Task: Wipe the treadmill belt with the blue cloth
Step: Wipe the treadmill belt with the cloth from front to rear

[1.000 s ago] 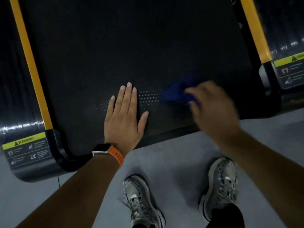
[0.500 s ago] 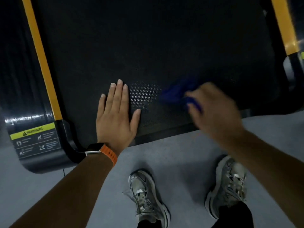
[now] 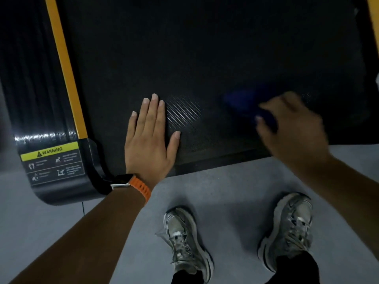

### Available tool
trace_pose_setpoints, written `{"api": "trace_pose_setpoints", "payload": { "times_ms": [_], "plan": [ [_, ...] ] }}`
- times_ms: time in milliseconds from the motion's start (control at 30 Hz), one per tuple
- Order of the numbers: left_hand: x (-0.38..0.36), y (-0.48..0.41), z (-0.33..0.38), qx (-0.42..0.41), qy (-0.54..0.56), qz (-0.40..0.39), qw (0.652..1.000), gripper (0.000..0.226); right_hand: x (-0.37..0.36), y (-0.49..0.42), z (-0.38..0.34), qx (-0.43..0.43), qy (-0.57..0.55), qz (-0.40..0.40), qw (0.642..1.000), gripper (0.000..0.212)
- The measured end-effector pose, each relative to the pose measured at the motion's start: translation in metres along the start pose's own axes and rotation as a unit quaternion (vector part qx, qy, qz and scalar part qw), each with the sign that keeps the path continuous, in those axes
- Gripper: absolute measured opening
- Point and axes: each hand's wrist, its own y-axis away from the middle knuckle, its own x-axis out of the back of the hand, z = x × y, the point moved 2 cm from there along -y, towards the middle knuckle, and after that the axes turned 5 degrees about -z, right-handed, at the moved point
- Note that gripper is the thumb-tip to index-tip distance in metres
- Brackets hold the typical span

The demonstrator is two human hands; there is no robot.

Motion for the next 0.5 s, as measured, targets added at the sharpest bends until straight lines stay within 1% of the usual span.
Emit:
{"api": "trace_pose_setpoints", "payload": {
  "times_ms": [67, 100, 133, 167, 233, 300, 367, 400, 433, 500],
  "plan": [
    [0.000, 0.003, -0.004, 0.026, 0.009, 0.012, 1.000, 0.069, -0.001, 0.006, 0.001, -0.091, -0.005, 0.051, 0.995, 0.022],
    [0.000, 0.006, -0.010, 0.041, 0.012, 0.018, 0.999, 0.068, -0.010, 0.007, -0.017, -0.109, -0.006, 0.062, 0.992, 0.022],
    [0.000, 0.009, -0.017, 0.056, 0.014, 0.022, 0.998, 0.067, -0.021, 0.007, -0.044, -0.104, -0.016, 0.060, 0.993, 0.022],
    [0.001, 0.013, -0.026, 0.068, 0.014, 0.023, 0.997, 0.066, -0.034, 0.005, -0.076, -0.075, -0.030, 0.050, 0.995, 0.021],
    [0.001, 0.020, -0.042, 0.076, 0.004, 0.017, 0.997, 0.066, -0.060, -0.001, -0.135, 0.014, -0.043, 0.026, 0.999, 0.017],
    [0.003, 0.025, -0.050, 0.070, -0.003, 0.009, 0.998, 0.067, -0.069, -0.007, -0.161, 0.097, -0.055, 0.007, 0.994, 0.016],
    [0.002, 0.026, -0.052, 0.064, -0.002, 0.006, 0.998, 0.067, -0.060, -0.009, -0.144, 0.145, -0.038, -0.027, 0.988, 0.016],
    [0.002, 0.026, -0.051, 0.065, 0.001, 0.006, 0.998, 0.067, -0.052, -0.006, -0.124, 0.140, -0.023, -0.045, 0.989, 0.017],
    [0.001, 0.025, -0.050, 0.068, 0.003, 0.010, 0.998, 0.067, -0.042, -0.003, -0.100, 0.115, -0.013, -0.053, 0.992, 0.017],
    [0.000, 0.026, -0.049, 0.076, 0.005, 0.018, 0.997, 0.067, -0.021, 0.005, -0.056, 0.020, -0.014, -0.037, 0.999, 0.021]
  ]
}}
